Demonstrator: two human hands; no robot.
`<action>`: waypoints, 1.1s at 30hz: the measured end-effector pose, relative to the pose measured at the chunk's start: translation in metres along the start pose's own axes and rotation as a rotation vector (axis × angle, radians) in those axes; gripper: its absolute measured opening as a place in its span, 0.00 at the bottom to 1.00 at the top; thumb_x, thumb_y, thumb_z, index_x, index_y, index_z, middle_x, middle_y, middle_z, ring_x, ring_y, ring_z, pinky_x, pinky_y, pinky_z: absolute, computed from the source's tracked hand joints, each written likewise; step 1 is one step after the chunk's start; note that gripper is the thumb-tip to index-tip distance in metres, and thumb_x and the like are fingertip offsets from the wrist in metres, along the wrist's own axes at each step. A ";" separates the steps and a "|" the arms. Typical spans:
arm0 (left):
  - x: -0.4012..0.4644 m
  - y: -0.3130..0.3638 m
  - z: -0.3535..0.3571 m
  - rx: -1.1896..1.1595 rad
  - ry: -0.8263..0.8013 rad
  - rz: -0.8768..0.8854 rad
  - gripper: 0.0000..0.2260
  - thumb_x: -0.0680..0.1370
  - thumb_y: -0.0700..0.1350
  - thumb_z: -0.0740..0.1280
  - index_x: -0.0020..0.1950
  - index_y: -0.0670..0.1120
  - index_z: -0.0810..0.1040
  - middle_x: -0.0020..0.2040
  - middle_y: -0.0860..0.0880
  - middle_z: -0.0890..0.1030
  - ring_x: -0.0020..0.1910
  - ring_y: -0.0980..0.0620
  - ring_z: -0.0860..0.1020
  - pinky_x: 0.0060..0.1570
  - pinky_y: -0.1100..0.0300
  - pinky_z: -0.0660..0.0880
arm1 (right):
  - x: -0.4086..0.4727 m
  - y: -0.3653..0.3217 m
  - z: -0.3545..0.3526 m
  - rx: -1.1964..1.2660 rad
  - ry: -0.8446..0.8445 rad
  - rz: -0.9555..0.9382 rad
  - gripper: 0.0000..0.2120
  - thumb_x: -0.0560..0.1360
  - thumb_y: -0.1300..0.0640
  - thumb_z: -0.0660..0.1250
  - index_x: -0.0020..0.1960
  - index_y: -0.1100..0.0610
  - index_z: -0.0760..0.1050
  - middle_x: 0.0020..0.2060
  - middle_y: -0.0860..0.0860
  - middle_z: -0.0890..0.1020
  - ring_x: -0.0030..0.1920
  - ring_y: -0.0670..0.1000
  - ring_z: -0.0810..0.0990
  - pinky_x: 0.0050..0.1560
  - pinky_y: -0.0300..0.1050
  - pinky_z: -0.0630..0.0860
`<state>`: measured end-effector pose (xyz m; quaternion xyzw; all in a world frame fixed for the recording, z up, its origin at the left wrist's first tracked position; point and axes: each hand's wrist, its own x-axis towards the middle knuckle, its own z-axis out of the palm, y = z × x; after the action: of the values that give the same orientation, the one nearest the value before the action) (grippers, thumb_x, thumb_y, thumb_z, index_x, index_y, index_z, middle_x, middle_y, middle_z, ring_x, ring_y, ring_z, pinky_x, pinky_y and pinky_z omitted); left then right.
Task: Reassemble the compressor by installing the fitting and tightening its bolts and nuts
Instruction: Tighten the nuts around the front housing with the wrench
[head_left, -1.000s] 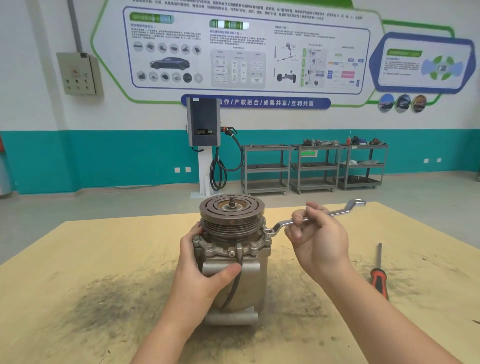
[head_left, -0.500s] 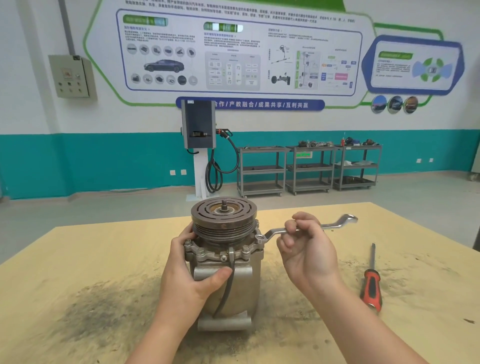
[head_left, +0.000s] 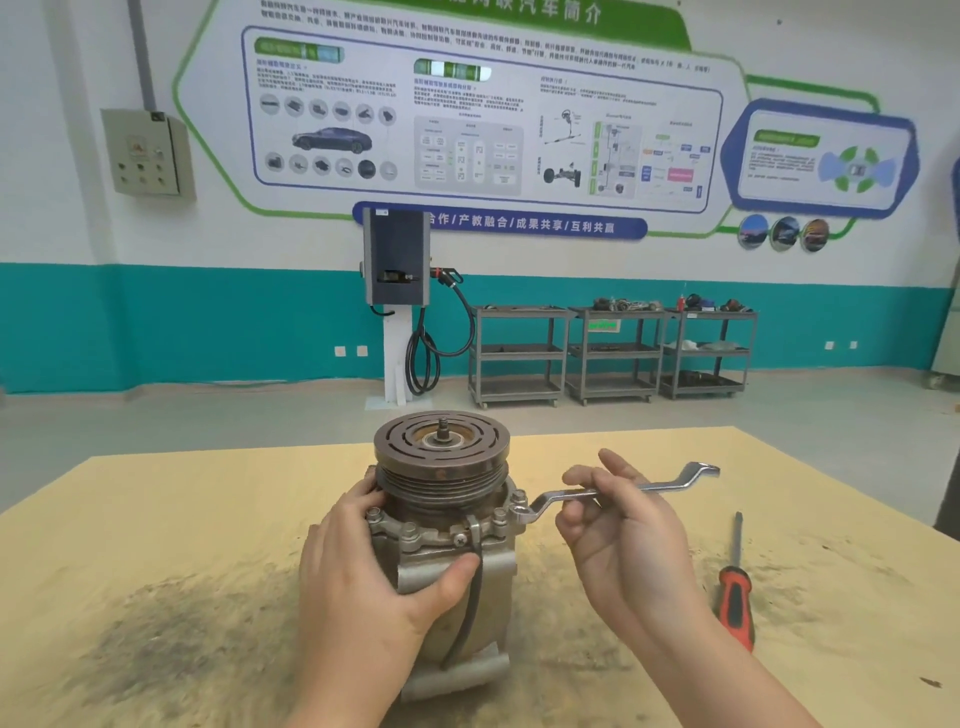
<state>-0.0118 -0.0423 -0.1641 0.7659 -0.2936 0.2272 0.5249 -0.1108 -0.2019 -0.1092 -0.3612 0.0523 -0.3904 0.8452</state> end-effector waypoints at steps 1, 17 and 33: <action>-0.004 0.005 0.004 0.061 0.046 0.011 0.34 0.59 0.73 0.66 0.61 0.62 0.62 0.66 0.56 0.72 0.66 0.49 0.69 0.65 0.45 0.69 | 0.001 -0.002 0.000 0.017 -0.004 0.008 0.09 0.79 0.69 0.55 0.57 0.59 0.67 0.29 0.55 0.79 0.23 0.50 0.72 0.23 0.39 0.71; 0.013 -0.005 -0.012 -0.504 -0.263 -0.239 0.44 0.52 0.69 0.76 0.61 0.80 0.53 0.53 0.84 0.67 0.56 0.78 0.70 0.47 0.74 0.68 | 0.021 -0.004 0.001 -0.017 -0.069 0.189 0.06 0.80 0.66 0.54 0.49 0.59 0.67 0.28 0.54 0.75 0.24 0.51 0.70 0.25 0.40 0.69; 0.014 -0.001 -0.001 -0.454 -0.153 -0.230 0.54 0.52 0.63 0.75 0.75 0.57 0.57 0.71 0.52 0.67 0.67 0.50 0.73 0.66 0.46 0.73 | -0.031 0.033 0.023 -1.057 -0.539 -0.915 0.04 0.66 0.66 0.77 0.40 0.62 0.83 0.37 0.52 0.81 0.36 0.43 0.76 0.38 0.33 0.73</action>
<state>-0.0006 -0.0436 -0.1550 0.6719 -0.2866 0.0358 0.6820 -0.1032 -0.1529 -0.1205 -0.7881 -0.1314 -0.5237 0.2956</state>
